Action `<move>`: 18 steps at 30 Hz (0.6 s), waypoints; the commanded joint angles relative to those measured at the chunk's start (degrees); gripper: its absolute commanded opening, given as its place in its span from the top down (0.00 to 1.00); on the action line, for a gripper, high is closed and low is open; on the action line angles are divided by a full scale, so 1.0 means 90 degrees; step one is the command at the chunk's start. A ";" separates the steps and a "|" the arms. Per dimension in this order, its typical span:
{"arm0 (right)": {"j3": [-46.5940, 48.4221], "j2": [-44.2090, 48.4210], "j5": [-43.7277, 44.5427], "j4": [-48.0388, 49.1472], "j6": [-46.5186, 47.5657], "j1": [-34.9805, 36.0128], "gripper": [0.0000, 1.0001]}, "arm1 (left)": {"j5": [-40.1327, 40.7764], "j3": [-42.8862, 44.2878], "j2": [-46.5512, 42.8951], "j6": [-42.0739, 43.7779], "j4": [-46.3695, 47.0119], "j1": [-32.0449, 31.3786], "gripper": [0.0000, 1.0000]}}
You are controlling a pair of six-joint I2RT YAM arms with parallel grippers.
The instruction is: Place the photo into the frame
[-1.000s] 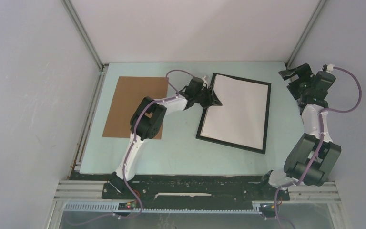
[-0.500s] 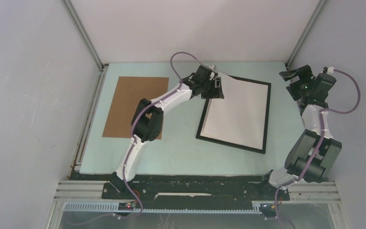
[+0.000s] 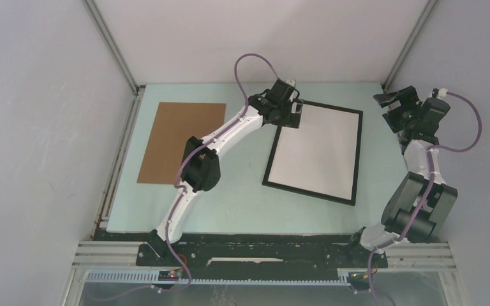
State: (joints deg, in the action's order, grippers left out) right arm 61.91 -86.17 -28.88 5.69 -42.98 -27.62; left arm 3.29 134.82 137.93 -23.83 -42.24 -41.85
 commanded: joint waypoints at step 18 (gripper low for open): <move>0.0790 -0.0874 0.0285 0.0112 0.0284 0.1815 0.00 | 0.1543 -0.5344 -0.4549 0.0781 0.0430 0.0841 0.03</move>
State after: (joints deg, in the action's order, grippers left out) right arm 64.14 -92.58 -27.97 5.56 -42.02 -16.51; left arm 13.54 95.18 104.27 -14.98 -41.06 -39.42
